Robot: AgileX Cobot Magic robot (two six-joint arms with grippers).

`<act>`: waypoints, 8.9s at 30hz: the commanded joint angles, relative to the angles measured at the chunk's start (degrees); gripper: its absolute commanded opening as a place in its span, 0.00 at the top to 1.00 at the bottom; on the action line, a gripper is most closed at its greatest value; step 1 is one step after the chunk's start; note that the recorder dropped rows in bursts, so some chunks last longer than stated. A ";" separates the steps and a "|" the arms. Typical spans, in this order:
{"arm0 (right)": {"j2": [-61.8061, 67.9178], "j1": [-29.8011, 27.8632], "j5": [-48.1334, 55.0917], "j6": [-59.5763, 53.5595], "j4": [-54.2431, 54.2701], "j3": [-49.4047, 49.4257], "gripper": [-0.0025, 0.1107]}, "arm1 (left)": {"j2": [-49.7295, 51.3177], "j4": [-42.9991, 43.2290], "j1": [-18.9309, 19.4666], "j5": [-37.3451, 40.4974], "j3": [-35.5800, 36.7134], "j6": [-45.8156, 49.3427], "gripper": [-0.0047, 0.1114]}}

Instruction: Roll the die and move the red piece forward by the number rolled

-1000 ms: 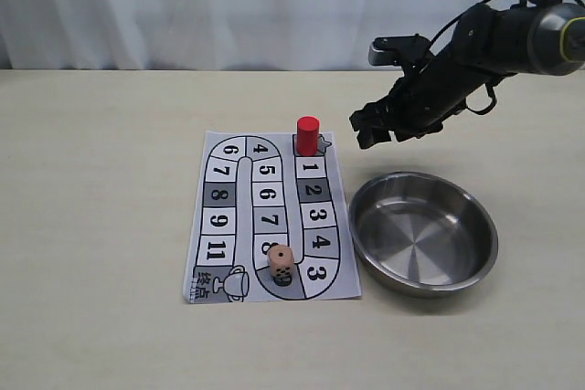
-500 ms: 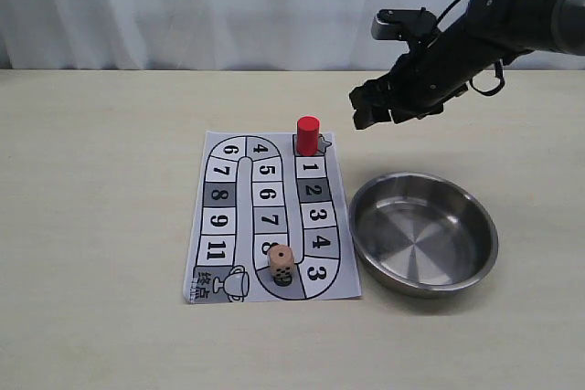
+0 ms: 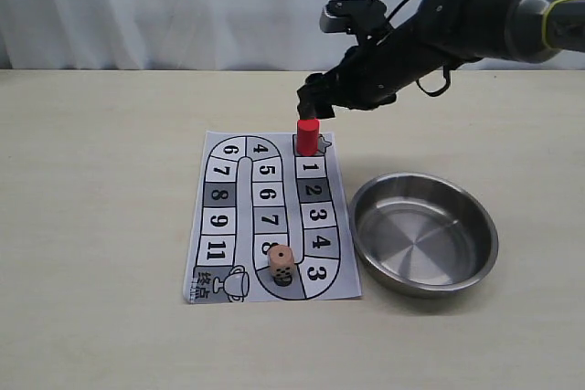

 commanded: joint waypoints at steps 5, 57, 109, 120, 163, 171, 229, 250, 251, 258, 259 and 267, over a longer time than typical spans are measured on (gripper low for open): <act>4.23 2.38 -3.73 11.52 -8.46 -4.58 0.34 | -0.02 -0.21 -0.54 -0.74 0.11 -0.16 0.96; 12.38 6.00 3.68 17.25 -22.99 -13.37 0.94 | -0.02 -0.21 -0.54 -0.72 0.11 -0.16 0.96; 4.76 -5.46 23.05 26.52 -23.65 -13.02 0.94 | -0.02 -0.21 -0.54 -0.74 0.11 -0.16 0.96; -1.61 -14.41 17.02 24.34 -25.12 1.30 0.94 | -0.02 -0.21 -0.54 -0.74 0.11 -0.16 0.96; -111.91 -14.47 14.85 21.49 -26.79 44.98 0.94 | -0.02 -0.21 -0.54 -0.85 0.11 -0.16 0.96; -118.60 -14.35 5.45 21.49 -27.53 54.86 0.94 | -0.02 -0.21 -0.54 -0.76 0.11 -0.16 0.96; -118.60 -21.20 -26.32 21.51 -24.73 89.82 0.94 | -0.02 -0.21 -0.54 -0.76 0.11 -0.16 0.96; -118.60 -21.20 -26.32 21.51 -24.73 89.82 0.94 | -0.02 -0.21 -0.54 -0.76 0.11 -0.16 0.96; -118.60 -21.20 -26.32 21.51 -24.73 89.82 0.94 | -0.02 -0.21 -0.54 -0.76 0.11 -0.16 0.96; -118.60 -21.20 -26.32 21.51 -24.73 89.82 0.94 | -0.02 -0.21 -0.54 -0.76 0.11 -0.16 0.96; -118.60 -21.20 -26.32 21.51 -24.73 89.82 0.94 | -0.02 -0.21 -0.54 -0.76 0.11 -0.16 0.96; -118.60 -21.20 -26.32 21.51 -24.73 89.82 0.94 | -0.02 -0.21 -0.54 -0.76 0.11 -0.16 0.96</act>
